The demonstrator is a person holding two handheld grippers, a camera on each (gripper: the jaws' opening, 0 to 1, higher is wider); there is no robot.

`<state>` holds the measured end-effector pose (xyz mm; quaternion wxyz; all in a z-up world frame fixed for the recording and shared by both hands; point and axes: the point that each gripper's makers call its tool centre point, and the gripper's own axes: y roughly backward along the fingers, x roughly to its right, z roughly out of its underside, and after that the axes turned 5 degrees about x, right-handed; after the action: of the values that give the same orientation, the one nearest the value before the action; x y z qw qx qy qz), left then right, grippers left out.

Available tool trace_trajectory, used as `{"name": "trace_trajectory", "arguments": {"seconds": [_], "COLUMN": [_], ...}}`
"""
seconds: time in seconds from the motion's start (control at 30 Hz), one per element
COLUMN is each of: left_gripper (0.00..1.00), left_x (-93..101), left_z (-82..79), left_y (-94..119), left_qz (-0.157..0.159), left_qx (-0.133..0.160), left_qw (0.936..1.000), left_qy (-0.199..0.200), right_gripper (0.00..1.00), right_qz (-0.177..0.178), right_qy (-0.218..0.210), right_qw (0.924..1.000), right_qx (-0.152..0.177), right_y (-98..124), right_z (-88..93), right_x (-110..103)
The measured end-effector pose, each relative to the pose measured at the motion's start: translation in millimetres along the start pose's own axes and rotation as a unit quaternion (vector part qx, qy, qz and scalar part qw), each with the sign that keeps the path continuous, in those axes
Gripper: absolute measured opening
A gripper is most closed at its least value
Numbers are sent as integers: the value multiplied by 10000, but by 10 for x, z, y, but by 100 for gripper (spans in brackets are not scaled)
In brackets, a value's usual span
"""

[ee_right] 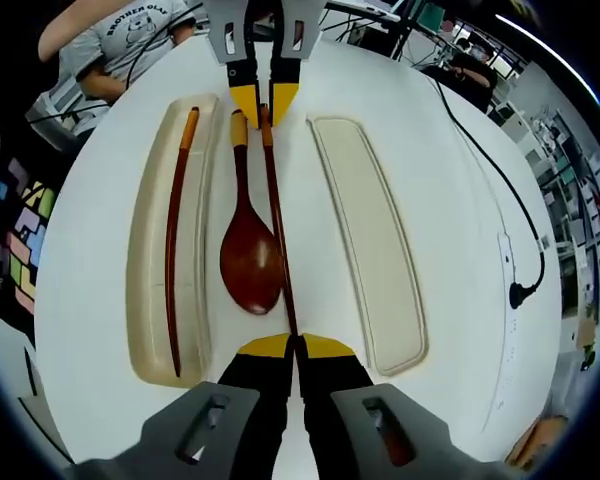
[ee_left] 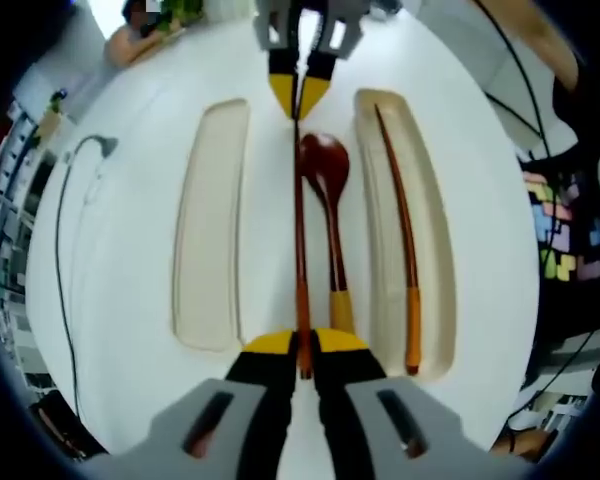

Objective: Arrange the utensils inside the cutlery case until each visible utensil rests in its matching compartment.

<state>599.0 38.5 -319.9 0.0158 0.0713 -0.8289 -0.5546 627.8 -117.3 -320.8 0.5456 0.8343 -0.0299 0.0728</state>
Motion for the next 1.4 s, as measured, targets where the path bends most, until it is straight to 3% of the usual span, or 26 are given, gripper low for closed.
{"name": "trace_trajectory", "arguments": {"seconds": [0.13,0.2,0.43,0.5,0.73,0.87,1.4], "left_gripper": [5,5,6,6,6,6,6], "left_x": [-3,-1,68,118,252,308,635], "left_z": [-48,-109,-83,-159,-177,-231,-121], "left_y": [89,129,168,190,198,213,279], "left_qz": [-35,-53,0,69,120,135,493], "left_qx": [86,238,177,397,319,381,370], "left_qw": [9999,9997,9997,9992,9992,9988,9974], "left_qy": [-58,-84,-138,-79,-228,-260,-372], "right_gripper": [0,0,0,0,0,0,0], "right_qz": [75,106,116,208,187,199,-268], "right_qy": [-58,-128,-132,31,-47,9,149], "right_qw": [9999,9998,9998,9993,9995,9990,9993], "right_qx": [39,-142,-64,-324,-266,-412,-195], "right_y": [73,97,162,171,268,360,336], "right_z": [-19,11,-50,20,-3,5,-101], "right_x": [2,-6,-73,-80,-180,-230,-587]}}
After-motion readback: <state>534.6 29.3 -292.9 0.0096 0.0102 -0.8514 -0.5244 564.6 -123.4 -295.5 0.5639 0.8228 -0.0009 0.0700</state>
